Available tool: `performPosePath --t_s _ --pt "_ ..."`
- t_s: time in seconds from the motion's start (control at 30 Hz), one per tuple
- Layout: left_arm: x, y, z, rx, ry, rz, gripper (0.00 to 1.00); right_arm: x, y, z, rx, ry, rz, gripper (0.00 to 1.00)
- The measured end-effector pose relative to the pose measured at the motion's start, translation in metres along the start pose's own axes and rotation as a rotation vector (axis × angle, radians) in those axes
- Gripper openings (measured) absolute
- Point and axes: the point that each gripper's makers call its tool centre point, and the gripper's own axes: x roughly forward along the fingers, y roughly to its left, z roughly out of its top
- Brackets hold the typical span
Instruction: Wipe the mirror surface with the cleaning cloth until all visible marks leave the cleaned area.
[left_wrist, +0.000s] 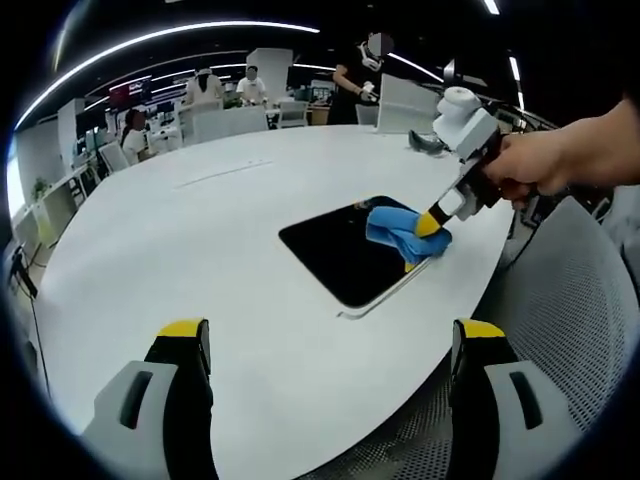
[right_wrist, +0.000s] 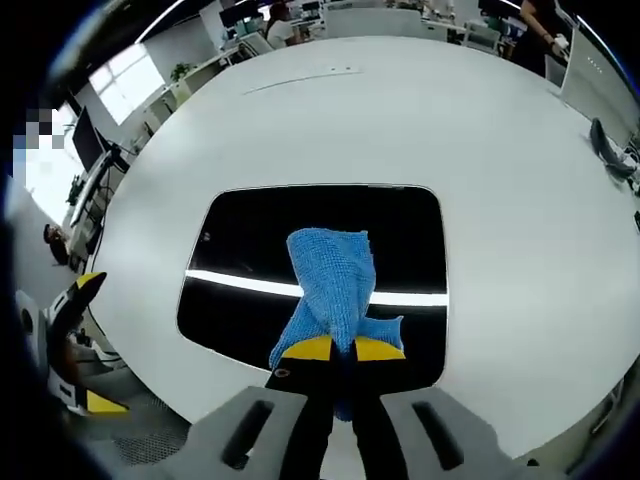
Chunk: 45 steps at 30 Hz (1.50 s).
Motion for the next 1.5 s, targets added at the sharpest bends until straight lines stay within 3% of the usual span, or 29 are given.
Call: performPosePath --t_s 0.13,0.27,0.4,0.5,1.03,1.43,1.5 --pt "0.000 0.001 -0.002 -0.049 0.006 -0.003 0.99 -0.001 0.001 -0.003 -0.005 0.000 0.002 0.00" --pt "0.001 0.008 -0.006 -0.050 0.026 0.020 0.99 -0.004 0.006 -0.010 -0.002 0.021 0.016 0.00" --pt "0.001 0.003 -0.002 -0.020 0.016 0.012 0.99 -0.007 0.009 -0.017 -0.006 0.023 0.029 0.00" --pt "0.000 0.005 0.002 0.033 0.001 0.019 0.99 -0.007 0.009 -0.017 0.003 0.003 0.030 0.00" --pt "0.003 0.004 -0.001 -0.023 0.020 0.014 0.99 -0.007 0.009 -0.016 -0.017 -0.001 0.059 0.00" --pt "-0.001 0.007 0.001 -0.043 -0.009 0.028 0.99 -0.007 0.009 -0.015 0.005 -0.006 0.057 0.00" --pt "-0.002 0.006 0.014 -0.054 -0.081 0.017 0.99 -0.008 0.008 -0.016 0.007 -0.011 0.070 0.00"
